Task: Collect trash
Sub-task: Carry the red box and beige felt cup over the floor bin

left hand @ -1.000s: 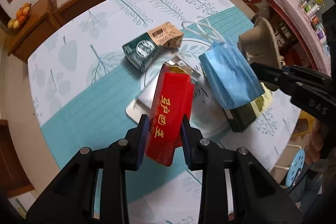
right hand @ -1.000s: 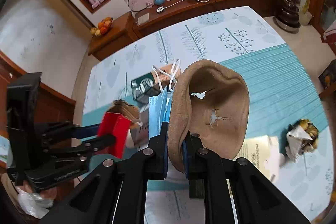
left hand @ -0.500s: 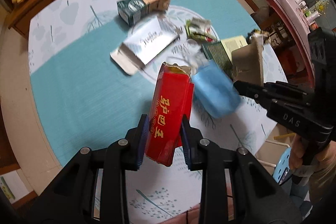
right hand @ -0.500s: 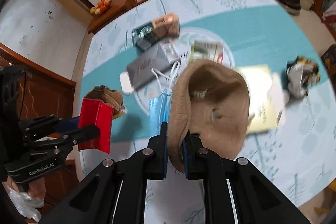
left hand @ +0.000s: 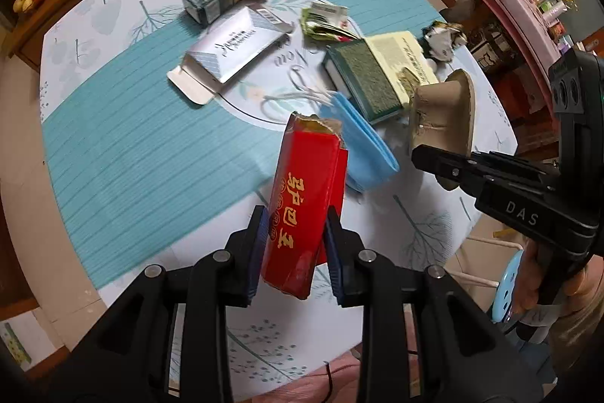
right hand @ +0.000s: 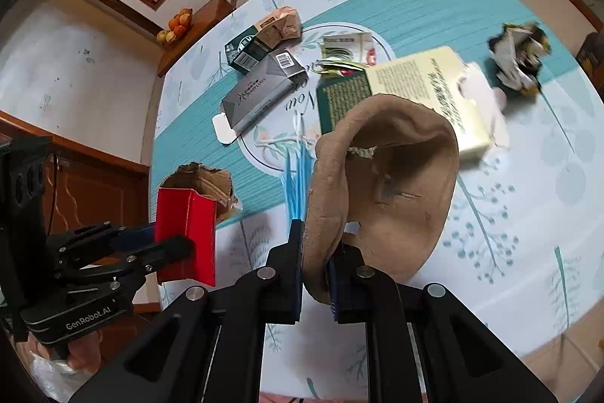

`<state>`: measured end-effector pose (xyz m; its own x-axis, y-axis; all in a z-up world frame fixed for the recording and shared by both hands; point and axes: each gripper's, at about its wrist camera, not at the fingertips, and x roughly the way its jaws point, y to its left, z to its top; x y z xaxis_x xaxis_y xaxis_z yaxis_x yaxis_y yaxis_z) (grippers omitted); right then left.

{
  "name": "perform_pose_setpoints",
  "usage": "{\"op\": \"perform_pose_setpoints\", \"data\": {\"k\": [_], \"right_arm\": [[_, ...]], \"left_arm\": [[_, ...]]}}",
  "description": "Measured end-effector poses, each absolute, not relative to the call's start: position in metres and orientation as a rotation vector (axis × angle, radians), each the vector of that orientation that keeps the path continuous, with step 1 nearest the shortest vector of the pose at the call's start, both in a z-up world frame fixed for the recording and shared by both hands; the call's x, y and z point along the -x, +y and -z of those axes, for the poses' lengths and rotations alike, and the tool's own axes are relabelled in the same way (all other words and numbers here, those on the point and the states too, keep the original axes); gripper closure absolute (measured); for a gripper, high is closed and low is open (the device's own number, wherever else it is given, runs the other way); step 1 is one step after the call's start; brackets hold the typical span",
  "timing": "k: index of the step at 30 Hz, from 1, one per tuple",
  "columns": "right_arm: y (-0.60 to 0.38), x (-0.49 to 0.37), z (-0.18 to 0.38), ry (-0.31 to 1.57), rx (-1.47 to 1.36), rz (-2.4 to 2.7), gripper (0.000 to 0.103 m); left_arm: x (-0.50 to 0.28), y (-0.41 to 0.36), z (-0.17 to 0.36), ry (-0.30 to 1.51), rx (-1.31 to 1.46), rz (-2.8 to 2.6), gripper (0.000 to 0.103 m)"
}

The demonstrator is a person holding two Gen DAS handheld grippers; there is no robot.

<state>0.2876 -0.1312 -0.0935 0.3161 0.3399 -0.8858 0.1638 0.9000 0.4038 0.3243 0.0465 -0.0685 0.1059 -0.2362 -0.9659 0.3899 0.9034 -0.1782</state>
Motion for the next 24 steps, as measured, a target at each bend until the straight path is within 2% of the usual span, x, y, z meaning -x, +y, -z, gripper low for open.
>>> {"op": "perform_pose_setpoints", "data": {"k": [8, 14, 24], "right_arm": [[-0.149, -0.231, 0.079, 1.227, -0.469, -0.187, 0.092], [-0.176, -0.161, 0.067, 1.208, -0.446, -0.296, 0.092], [-0.202, -0.048, 0.082, 1.253, -0.409, -0.457, 0.092]], "left_arm": [[-0.256, 0.023, 0.058, 1.356, -0.106, 0.416, 0.078], [-0.166, -0.003, 0.054, 1.316, -0.016, 0.324, 0.078], [-0.043, -0.038, 0.075, 1.318, 0.064, 0.252, 0.078]]}}
